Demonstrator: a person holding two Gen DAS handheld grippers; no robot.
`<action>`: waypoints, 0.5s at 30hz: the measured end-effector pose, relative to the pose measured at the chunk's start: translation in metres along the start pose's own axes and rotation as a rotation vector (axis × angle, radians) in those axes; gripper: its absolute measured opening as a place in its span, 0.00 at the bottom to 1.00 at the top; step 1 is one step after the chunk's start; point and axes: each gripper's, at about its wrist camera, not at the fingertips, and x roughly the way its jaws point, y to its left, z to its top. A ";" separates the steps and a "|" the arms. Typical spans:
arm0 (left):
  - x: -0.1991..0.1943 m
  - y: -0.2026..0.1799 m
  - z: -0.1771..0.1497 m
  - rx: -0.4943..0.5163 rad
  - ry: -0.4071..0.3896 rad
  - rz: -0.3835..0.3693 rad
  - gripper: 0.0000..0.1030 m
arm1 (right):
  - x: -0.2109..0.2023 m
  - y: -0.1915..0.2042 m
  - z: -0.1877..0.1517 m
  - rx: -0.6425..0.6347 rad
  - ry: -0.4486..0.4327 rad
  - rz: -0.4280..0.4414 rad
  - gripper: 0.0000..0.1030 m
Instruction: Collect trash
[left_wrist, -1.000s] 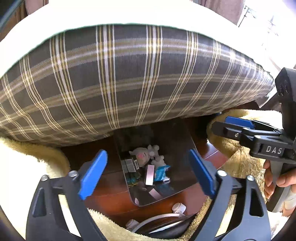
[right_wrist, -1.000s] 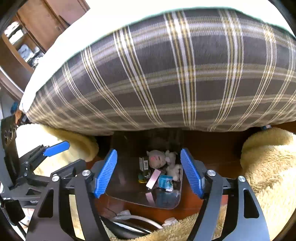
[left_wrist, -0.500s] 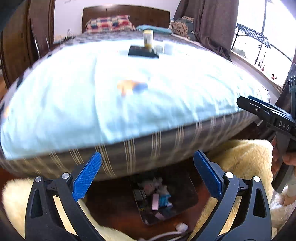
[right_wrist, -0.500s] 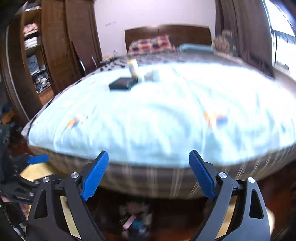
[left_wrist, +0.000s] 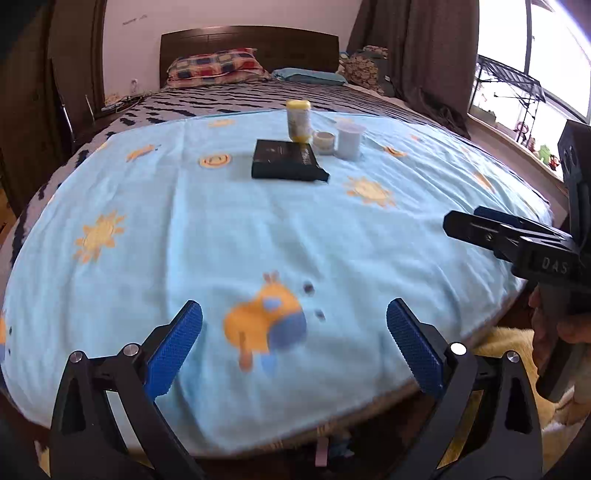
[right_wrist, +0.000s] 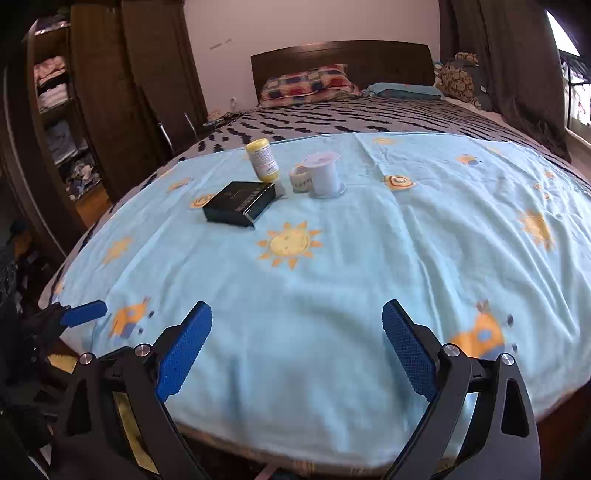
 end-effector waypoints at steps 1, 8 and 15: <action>0.006 0.000 0.006 -0.002 -0.004 0.014 0.92 | 0.007 -0.006 0.006 0.022 0.002 -0.002 0.91; 0.055 -0.004 0.046 -0.015 0.032 0.014 0.92 | 0.057 -0.035 0.050 0.091 -0.023 -0.066 0.91; 0.093 -0.003 0.082 -0.031 0.057 0.057 0.92 | 0.093 -0.022 0.083 0.041 -0.015 -0.072 0.91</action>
